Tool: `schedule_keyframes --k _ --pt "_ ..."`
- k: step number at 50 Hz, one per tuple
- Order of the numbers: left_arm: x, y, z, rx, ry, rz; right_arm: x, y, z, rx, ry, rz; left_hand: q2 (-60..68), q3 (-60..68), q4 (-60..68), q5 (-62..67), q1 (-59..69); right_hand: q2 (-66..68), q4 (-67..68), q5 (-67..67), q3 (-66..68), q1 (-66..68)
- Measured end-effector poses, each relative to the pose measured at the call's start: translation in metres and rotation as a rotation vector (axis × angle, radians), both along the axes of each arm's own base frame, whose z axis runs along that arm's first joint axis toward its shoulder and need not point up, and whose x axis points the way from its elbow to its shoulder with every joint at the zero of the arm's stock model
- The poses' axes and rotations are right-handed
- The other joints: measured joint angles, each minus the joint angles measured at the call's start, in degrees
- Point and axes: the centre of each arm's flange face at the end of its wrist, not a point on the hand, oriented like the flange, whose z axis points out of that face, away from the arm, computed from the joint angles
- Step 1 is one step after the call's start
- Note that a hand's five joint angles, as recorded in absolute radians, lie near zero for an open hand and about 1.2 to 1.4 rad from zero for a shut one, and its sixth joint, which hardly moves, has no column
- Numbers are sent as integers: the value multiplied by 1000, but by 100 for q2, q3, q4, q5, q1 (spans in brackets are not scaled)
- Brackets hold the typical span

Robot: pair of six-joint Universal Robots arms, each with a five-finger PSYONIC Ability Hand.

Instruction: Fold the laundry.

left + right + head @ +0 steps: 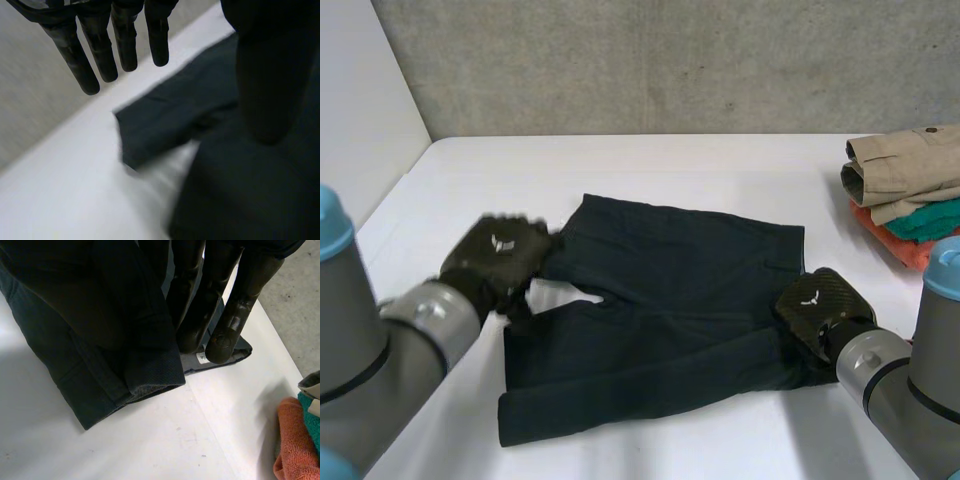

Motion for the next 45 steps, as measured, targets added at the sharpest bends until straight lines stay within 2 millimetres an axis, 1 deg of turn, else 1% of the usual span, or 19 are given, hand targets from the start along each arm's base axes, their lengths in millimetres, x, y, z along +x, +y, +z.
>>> schedule_keyframes --k 1,2,3,4,8,17,20,21,24,27,29,31,32,33,34,38,41,42,45 --pt "0 0 0 0 0 0 0 0 0 0 0 0 0 0 0 0 0 0 0 0 0 0" --pt "6 16 -4 78 -4 0 0 0 0 1 -4 -3 97 109 105 90 54 0 0 0 0 0" --pt "6 16 -4 78 -4 0 0 0 0 1 -4 -3 97 109 105 90 54 0 0 0 0 0" --pt "9 29 -8 146 -13 -8 0 0 0 2 -6 -4 97 109 105 90 54 0 0 0 0 0" --pt "14 49 -17 252 -33 -30 0 0 0 2 -7 -4 97 109 105 90 54 0 0 0 0 0" --pt "14 55 -50 397 -98 -41 0 -1 1 -2 -8 -6 123 125 116 105 71 0 0 0 0 0" --pt "11 49 -61 418 -117 -41 0 -1 1 -5 -9 -7 2402 2277 2288 2252 2515 0 0 0 0 0" --pt "8 45 -64 414 -119 -40 0 -2 2 -8 -10 -7 3697 3584 3611 3561 3801 0 0 0 0 0" --pt "-1 27 -64 343 -94 -37 2 -4 4 -24 -17 -6 4685 4647 4687 4553 4522 0 0 0 0 0" --pt "-7 14 -61 279 -69 -34 3 -6 5 -33 -20 -6 4754 4720 4788 4582 4522 0 0 0 0 0" --pt "-24 -21 -46 76 -3 -25 8 -18 10 -83 -39 -2 4809 4781 4847 4582 4522 0 0 0 0 0" --pt "-33 -39 -38 -28 21 -21 12 -26 12 -115 -49 -1 4810 4781 4847 4582 4522 0 0 0 0 0" --pt "-33 -39 -38 -28 21 -21 12 -26 12 -115 -49 -1 4810 4781 4847 4582 4522 0 0 0 0 0" --pt "-45 -63 -29 -162 35 -21 18 -39 14 -171 -68 -2 4815 4785 4847 4582 4522 0 0 0 0 0" --pt "-51 -73 -26 -218 34 -22 22 -46 16 -198 -76 -4 4818 4787 4850 4582 4522 0 0 0 0 0" --pt "-71 -105 -20 -394 6 -31 32 -73 18 -302 -102 -17 4823 4794 4867 4582 4522 0 0 0 0 0" --pt "-81 -121 -21 -468 -18 -36 35 -80 18 -327 -105 -22 4823 4794 4867 4582 4522 0 0 0 0 0" --pt "-98 -147 -30 -575 -66 -45 48 -113 13 -450 -87 -38 4829 4804 4869 4582 4522 0 0 0 0 0" --pt "-111 -166 -44 -629 -96 -55 56 -134 4 -530 -47 -39 4829 4804 4869 4582 4522 0 0 0 0 0"
